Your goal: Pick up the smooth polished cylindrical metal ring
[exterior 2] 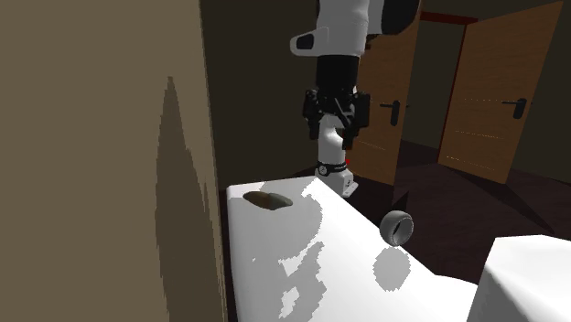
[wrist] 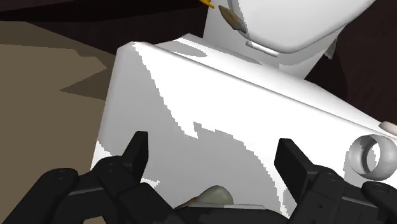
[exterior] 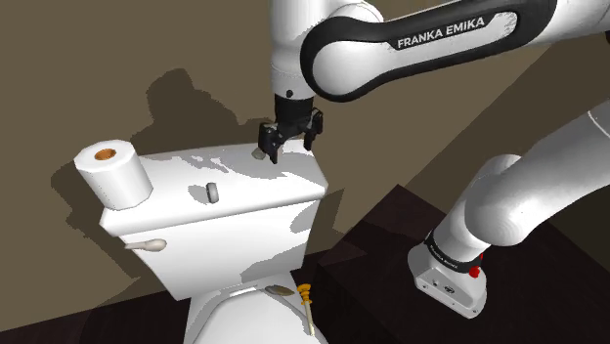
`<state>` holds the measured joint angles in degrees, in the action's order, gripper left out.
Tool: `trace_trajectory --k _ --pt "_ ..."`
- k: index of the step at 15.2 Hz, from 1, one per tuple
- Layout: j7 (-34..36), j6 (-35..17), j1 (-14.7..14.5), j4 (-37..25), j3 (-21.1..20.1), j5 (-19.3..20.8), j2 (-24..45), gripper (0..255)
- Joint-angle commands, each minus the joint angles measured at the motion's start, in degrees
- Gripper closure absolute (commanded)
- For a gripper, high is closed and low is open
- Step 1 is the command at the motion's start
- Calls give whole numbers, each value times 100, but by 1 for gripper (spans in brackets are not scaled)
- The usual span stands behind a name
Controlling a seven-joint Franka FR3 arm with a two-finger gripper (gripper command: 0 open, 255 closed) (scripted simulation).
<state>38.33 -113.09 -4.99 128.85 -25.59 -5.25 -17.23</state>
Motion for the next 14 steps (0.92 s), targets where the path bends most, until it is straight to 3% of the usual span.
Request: trace_trajectory --k 1,8,14 --pt "379 -77 16 -342 -199 109 437 0" --pt "1772 -245 -153 -1598 -709 830 2048 0" --pt "2810 -75 -689 -3003 -738 1589 3509 0"
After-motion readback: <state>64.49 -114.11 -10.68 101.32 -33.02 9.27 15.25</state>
